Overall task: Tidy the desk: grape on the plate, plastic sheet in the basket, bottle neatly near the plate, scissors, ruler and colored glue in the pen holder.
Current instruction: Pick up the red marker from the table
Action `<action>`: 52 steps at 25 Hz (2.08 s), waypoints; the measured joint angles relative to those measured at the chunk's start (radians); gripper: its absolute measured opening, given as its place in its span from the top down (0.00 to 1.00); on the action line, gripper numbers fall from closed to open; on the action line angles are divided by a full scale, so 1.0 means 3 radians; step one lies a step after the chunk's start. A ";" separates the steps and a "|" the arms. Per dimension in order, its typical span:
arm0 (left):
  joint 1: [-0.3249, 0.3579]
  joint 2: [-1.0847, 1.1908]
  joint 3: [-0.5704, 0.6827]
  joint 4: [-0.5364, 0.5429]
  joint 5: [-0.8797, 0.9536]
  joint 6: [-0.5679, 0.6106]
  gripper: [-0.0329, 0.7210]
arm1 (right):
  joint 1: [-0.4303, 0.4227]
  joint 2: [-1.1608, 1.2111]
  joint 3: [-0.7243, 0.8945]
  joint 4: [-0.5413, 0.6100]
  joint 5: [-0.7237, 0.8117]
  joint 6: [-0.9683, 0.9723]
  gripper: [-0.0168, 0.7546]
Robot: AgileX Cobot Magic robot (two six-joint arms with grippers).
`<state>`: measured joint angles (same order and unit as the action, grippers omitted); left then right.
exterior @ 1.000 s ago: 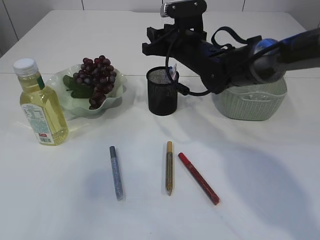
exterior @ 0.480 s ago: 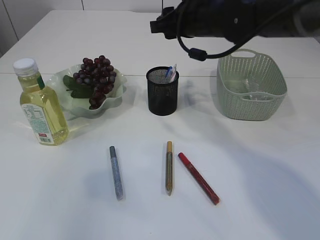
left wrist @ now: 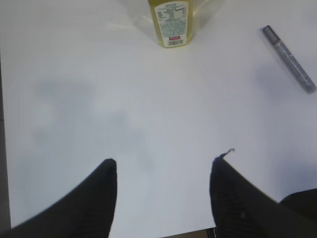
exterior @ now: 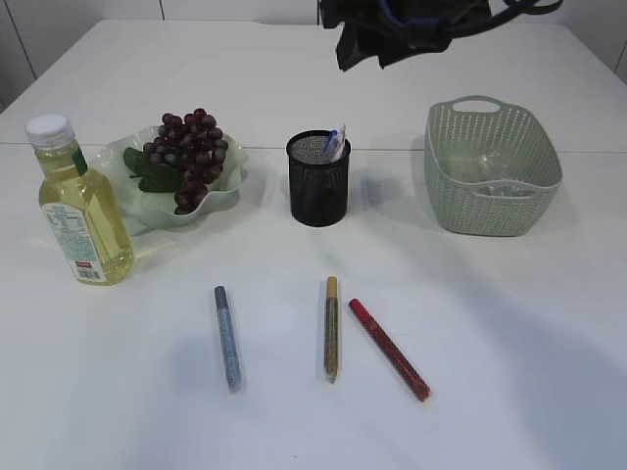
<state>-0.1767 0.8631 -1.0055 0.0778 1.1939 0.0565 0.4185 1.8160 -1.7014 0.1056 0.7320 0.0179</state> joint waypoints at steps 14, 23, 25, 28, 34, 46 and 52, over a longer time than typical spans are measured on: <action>0.0000 0.0000 0.0000 -0.0164 0.0096 -0.0070 0.38 | 0.0000 -0.0005 -0.0169 0.0048 0.1667 0.0094 0.48; 0.0000 0.0000 0.0000 -0.0164 0.0186 -0.0121 0.38 | 0.0073 -0.0005 0.0018 0.0276 0.1681 0.0120 0.48; 0.0000 0.0000 0.0000 -0.0164 0.0186 -0.0135 0.38 | 0.0127 -0.0005 0.0215 0.0276 0.1681 0.0120 0.48; 0.0000 0.0000 0.0000 -0.0164 0.0187 -0.0151 0.38 | 0.0190 -0.0005 0.0566 0.0276 0.1681 0.0120 0.48; 0.0000 0.0000 0.0000 -0.0164 0.0193 -0.0151 0.38 | 0.0209 -0.0005 0.0960 0.0158 0.1668 0.0127 0.48; 0.0000 0.0000 0.0000 -0.0164 0.0193 -0.0151 0.38 | 0.0290 0.0339 0.0972 0.0111 0.1261 -0.0142 0.48; 0.0000 0.0000 0.0000 -0.0164 0.0193 -0.0151 0.38 | 0.0290 0.0656 0.0869 0.0027 0.1210 -0.0192 0.48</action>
<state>-0.1767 0.8631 -1.0055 0.0287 1.2517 0.0113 0.5055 2.0128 -1.4408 0.1137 1.0949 -0.0398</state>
